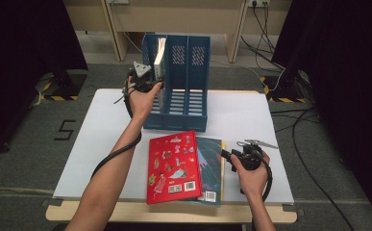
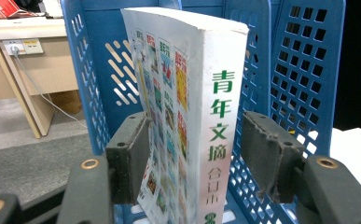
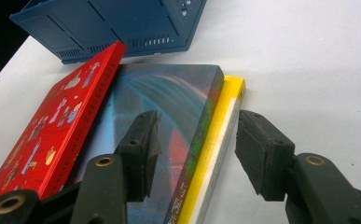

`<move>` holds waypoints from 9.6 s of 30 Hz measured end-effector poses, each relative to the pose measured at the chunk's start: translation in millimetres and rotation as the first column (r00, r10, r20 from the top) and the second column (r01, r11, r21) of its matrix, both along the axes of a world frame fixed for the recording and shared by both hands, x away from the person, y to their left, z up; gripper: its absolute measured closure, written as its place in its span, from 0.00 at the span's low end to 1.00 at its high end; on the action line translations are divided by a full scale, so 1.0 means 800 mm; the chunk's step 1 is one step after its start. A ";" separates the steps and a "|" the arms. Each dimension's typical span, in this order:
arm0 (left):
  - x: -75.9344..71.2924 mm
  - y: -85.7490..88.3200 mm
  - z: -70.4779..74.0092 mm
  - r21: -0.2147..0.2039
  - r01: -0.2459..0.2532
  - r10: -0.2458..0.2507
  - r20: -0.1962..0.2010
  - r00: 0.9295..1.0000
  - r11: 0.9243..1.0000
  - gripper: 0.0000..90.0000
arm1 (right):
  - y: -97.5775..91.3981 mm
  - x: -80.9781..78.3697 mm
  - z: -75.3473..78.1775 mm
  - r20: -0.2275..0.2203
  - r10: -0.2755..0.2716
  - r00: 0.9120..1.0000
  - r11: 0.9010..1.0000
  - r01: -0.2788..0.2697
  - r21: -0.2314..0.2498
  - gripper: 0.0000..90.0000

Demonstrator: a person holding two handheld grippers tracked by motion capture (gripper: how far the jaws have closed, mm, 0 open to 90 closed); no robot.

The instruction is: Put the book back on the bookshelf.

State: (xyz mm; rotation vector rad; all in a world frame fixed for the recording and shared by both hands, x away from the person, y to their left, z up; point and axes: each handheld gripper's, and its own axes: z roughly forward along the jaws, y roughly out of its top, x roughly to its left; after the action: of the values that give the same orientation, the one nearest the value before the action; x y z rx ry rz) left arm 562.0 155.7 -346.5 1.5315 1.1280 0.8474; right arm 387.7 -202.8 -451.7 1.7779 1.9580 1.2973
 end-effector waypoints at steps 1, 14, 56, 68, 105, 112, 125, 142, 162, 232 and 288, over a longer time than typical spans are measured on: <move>-0.001 0.001 0.000 0.001 0.002 -0.002 -0.001 1.000 1.000 0.46 | 0.000 0.000 0.000 0.000 0.003 1.000 1.000 -0.003 -0.001 0.55; -0.036 0.016 -0.002 0.013 0.024 -0.024 -0.027 0.999 1.000 0.45 | 0.008 0.003 0.006 -0.008 0.016 1.000 1.000 -0.016 0.007 0.55; -0.155 0.069 -0.110 -0.018 0.211 -0.207 -0.286 0.936 0.977 0.47 | 0.103 0.081 0.025 -0.181 0.210 0.961 0.978 -0.210 0.019 0.55; -0.190 0.075 -0.148 -0.034 0.243 -0.239 -0.346 0.907 0.970 0.50 | 0.116 0.097 0.020 -0.217 0.228 0.949 0.973 -0.232 0.011 0.55; -0.212 0.061 -0.181 -0.058 0.270 -0.270 -0.404 0.874 0.961 0.52 | 0.136 0.142 0.013 -0.244 0.226 0.943 0.974 -0.221 0.048 0.52; -0.212 0.060 -0.182 -0.053 0.276 -0.273 -0.404 0.873 0.960 0.54 | 0.136 0.155 0.006 -0.276 0.227 0.934 0.974 -0.218 0.061 0.51; -0.213 0.059 -0.182 -0.040 0.281 -0.272 -0.410 0.870 0.959 0.57 | 0.146 0.161 0.001 -0.261 0.263 0.929 0.965 -0.255 0.065 0.60; -0.218 0.056 -0.182 -0.033 0.279 -0.268 -0.407 0.873 0.960 0.60 | 0.139 0.151 0.024 -0.342 0.261 0.903 0.965 -0.247 0.083 0.60; -0.220 0.057 -0.178 -0.027 0.274 -0.261 -0.405 0.876 0.961 0.63 | 0.133 0.148 0.048 -0.328 0.281 0.902 0.957 -0.238 0.165 0.81; -0.166 0.098 -0.142 -0.172 0.104 -0.163 -0.380 0.911 0.980 0.84 | 0.199 0.131 0.196 0.049 0.355 0.933 0.918 -0.358 0.168 0.89; -0.175 0.080 -0.136 -0.128 0.129 -0.165 -0.336 0.927 0.983 0.86 | 0.196 0.126 0.154 -0.135 0.453 0.881 0.890 -0.436 0.136 0.85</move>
State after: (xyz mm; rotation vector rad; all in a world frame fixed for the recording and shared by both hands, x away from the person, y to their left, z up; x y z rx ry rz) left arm 422.2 219.4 -455.5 1.6952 1.2668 0.4184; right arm 488.5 -46.4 -328.8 1.5713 2.5497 1.4396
